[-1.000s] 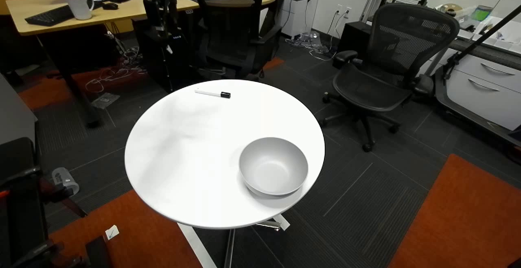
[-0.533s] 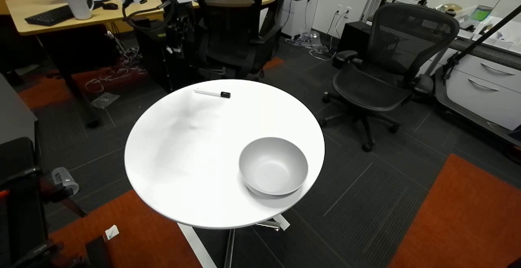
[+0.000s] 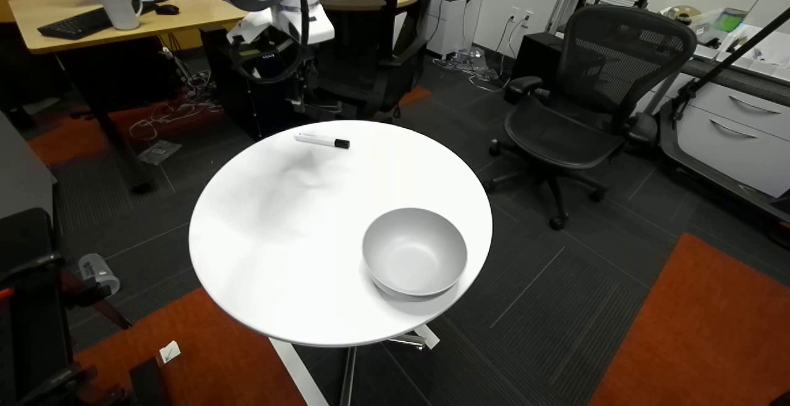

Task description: Put the black marker inside the grey bowl

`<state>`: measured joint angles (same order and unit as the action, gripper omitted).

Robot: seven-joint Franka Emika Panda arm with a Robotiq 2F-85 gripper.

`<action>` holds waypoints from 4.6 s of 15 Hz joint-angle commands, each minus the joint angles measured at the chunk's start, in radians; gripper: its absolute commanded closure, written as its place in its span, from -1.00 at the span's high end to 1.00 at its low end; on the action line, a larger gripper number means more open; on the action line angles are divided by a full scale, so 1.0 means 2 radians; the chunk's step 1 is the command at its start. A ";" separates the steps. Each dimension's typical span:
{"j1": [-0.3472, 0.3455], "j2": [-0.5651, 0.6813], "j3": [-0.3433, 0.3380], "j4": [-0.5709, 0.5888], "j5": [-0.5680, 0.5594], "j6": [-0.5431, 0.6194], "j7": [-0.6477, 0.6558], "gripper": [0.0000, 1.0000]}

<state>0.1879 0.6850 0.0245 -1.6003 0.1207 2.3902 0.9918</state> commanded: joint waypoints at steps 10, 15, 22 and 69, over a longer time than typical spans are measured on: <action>0.004 0.138 -0.019 0.152 0.006 -0.061 0.012 1.00; 0.002 0.169 -0.018 0.193 0.008 -0.090 0.011 1.00; 0.002 0.198 -0.020 0.235 0.006 -0.120 0.016 0.45; -0.182 -0.128 -0.119 -0.140 0.083 -0.007 0.012 -0.90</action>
<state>-0.1607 0.3971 -0.2173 -1.9171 0.2505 2.3680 1.0060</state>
